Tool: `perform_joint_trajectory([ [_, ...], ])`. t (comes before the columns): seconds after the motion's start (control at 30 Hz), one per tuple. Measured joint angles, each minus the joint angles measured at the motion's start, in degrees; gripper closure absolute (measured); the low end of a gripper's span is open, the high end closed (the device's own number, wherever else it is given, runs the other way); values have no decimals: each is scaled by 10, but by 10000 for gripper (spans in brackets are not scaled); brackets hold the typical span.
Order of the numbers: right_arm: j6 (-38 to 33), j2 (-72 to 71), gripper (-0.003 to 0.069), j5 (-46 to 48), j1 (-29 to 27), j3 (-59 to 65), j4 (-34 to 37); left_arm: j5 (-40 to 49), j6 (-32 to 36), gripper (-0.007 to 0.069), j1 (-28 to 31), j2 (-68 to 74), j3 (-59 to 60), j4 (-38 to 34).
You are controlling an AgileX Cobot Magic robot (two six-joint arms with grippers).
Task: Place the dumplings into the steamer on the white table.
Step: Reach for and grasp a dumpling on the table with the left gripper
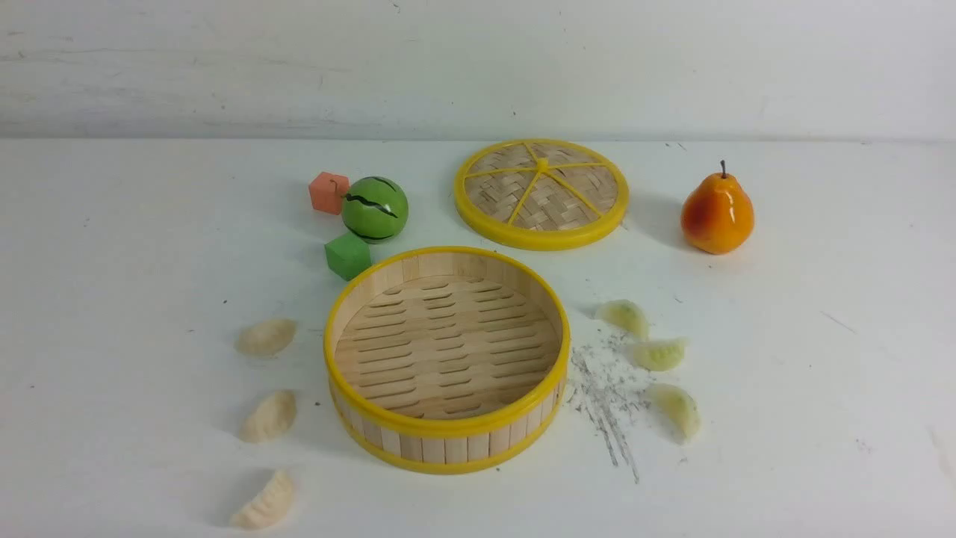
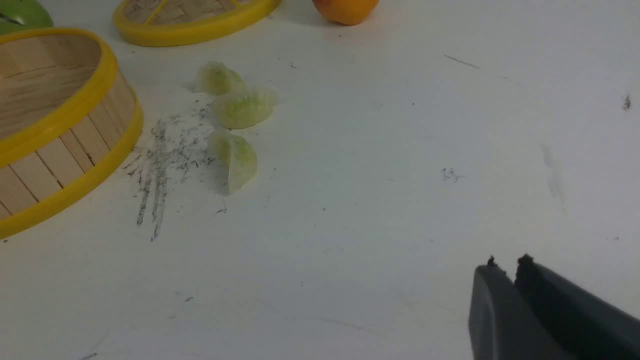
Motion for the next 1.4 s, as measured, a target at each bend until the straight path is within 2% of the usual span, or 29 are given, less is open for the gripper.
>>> perform_joint_trajectory([
  [1.4,0,0,552,0,0,0,-1,0,0,517,0,0,0,0],
])
